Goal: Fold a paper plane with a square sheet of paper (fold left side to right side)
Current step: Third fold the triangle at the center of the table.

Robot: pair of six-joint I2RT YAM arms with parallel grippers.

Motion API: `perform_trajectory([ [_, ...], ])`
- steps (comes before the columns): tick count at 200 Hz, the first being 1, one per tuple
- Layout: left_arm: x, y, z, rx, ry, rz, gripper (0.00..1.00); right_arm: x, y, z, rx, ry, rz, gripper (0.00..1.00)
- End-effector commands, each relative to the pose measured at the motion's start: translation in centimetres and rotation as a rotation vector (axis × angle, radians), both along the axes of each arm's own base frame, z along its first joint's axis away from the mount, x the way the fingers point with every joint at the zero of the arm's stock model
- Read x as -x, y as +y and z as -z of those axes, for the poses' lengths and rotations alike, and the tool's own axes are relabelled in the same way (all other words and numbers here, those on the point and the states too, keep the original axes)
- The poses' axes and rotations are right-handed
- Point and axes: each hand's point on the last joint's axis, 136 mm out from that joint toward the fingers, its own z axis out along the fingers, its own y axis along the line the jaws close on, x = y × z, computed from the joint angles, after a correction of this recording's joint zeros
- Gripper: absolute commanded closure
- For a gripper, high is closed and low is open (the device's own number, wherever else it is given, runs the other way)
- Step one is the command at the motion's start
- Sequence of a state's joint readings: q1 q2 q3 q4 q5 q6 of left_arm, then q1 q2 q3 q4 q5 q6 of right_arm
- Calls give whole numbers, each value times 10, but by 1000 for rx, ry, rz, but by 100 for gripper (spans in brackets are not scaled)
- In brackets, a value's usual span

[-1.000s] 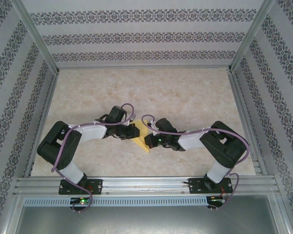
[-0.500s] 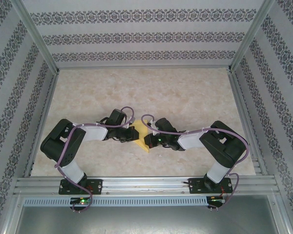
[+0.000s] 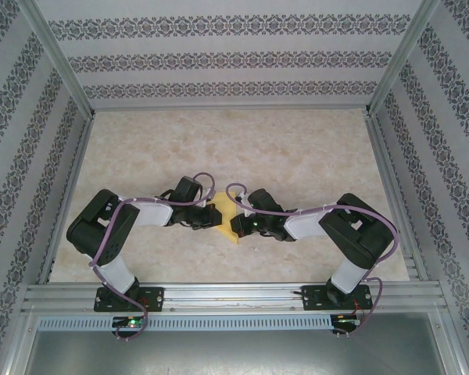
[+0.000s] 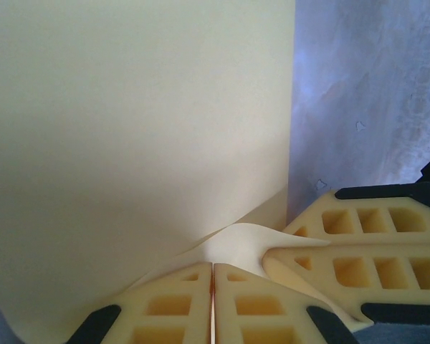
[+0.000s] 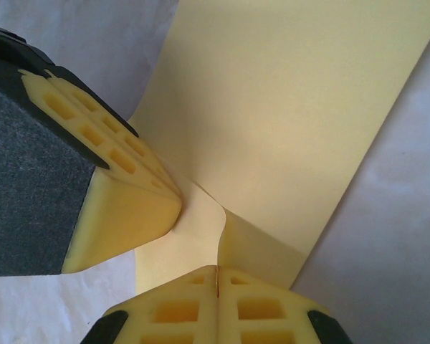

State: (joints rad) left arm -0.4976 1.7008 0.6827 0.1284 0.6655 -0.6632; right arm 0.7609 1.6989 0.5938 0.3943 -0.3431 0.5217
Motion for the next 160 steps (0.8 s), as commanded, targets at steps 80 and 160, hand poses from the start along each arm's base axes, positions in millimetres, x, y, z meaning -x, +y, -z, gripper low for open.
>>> perform_trajectory([
  [80,13,18,17,-101,17,-29,92,14,-16,36,106,117,5,99],
  [160,18,25,27,-139,33,-35,92,-7,-3,-3,-3,79,13,84],
])
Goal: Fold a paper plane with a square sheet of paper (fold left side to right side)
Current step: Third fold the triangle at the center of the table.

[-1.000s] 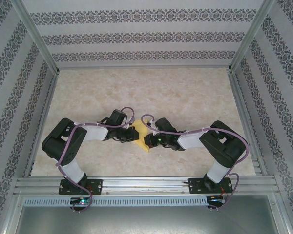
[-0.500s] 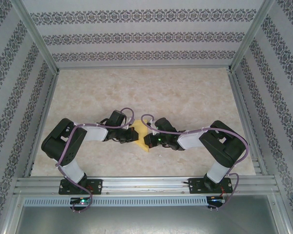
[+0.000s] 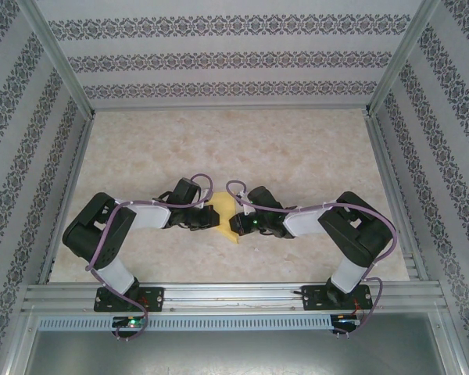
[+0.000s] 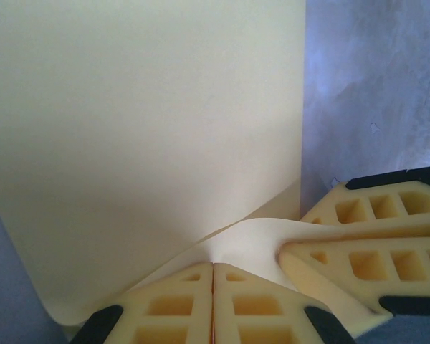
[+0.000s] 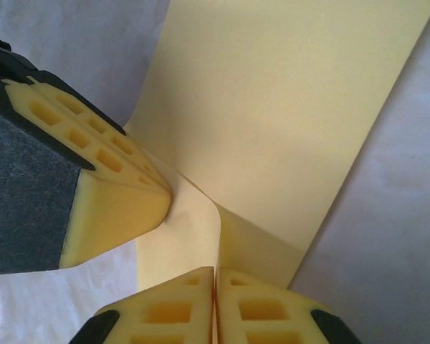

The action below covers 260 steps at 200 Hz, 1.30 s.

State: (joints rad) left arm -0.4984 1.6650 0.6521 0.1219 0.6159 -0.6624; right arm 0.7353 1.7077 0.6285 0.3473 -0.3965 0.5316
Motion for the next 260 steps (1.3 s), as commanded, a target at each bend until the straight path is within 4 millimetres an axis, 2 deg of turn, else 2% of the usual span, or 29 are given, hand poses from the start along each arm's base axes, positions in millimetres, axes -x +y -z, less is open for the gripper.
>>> perform_trajectory([
  [1,16,16,25,-102,52,-10,92,-4,-4,-1,11,30,18,84],
  [36,16,16,27,-98,55,-18,93,-19,-4,-36,-57,-1,37,72],
  [64,15,15,26,-95,53,-20,94,-15,-16,-51,-87,25,52,63],
  [86,14,15,25,-96,51,-19,94,0,-21,-57,-105,78,38,64],
  [102,14,15,24,-97,48,-17,94,15,-19,-59,-138,142,15,73],
  [135,12,15,22,-96,42,-16,94,42,-5,-55,-168,256,-41,90],
  [159,12,15,22,-97,44,-17,94,49,6,-45,-151,289,-59,96],
  [203,12,14,22,-96,48,-12,93,52,12,-25,-106,324,-49,96],
  [260,12,13,22,-99,50,-6,93,52,6,-11,-71,343,-22,96],
])
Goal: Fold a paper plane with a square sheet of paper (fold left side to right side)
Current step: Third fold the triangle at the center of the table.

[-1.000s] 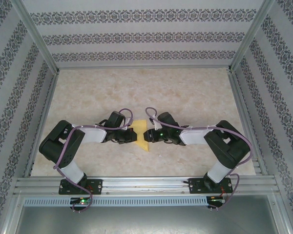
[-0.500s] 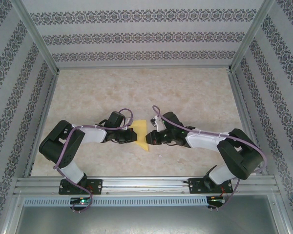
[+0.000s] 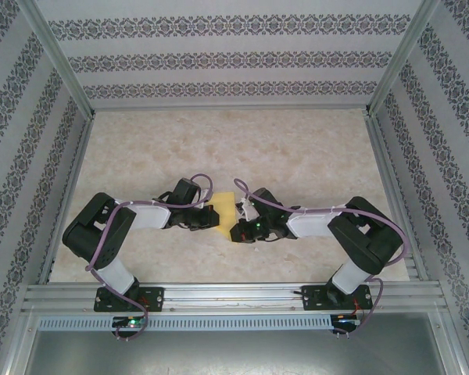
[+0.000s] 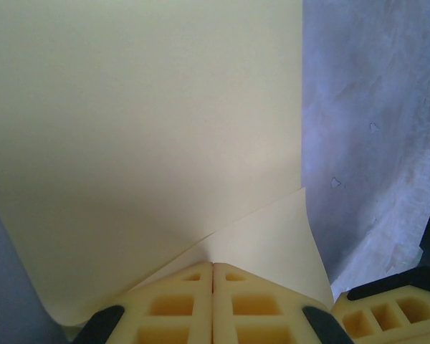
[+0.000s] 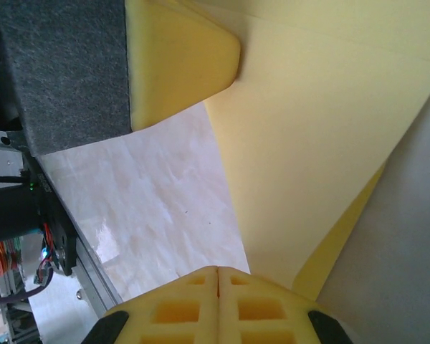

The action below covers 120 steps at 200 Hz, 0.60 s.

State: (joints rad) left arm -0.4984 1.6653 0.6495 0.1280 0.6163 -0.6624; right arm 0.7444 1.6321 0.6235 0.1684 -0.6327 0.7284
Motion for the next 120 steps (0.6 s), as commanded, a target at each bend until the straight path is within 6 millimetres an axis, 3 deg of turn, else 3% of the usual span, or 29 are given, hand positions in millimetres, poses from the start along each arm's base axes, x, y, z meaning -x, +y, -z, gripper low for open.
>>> perform_trajectory([
  [1,13,14,22,-102,52,-6,93,-2,3,3,8,-4,7,96],
  [120,12,15,23,-108,51,-8,93,5,-3,20,42,48,9,96],
])
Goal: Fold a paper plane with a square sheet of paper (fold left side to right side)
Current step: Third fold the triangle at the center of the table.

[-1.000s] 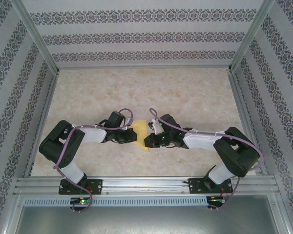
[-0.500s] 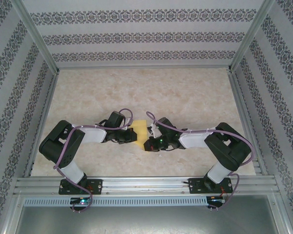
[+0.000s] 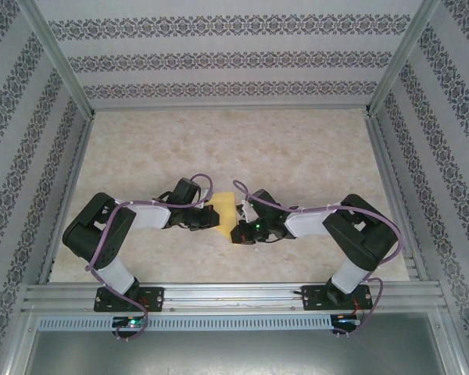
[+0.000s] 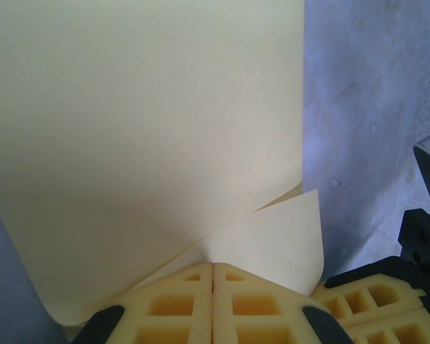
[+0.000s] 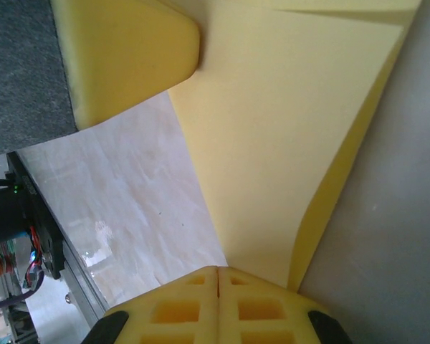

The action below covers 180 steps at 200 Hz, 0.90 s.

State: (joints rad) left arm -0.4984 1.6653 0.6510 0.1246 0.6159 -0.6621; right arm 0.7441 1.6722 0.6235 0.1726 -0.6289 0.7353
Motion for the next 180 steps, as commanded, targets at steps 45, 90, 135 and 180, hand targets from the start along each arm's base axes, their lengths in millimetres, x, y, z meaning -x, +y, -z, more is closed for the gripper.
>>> perform_trajectory([
  [45,11,18,24,-122,50,-22,93,12,-7,11,39,51,-5,97],
  [90,13,19,24,-130,53,-24,93,26,-19,14,80,82,-25,100],
  [135,12,19,22,-128,46,-23,94,29,-21,-11,49,57,-45,100],
  [180,11,19,20,-125,42,-23,94,14,-11,-49,-60,-16,-27,100],
])
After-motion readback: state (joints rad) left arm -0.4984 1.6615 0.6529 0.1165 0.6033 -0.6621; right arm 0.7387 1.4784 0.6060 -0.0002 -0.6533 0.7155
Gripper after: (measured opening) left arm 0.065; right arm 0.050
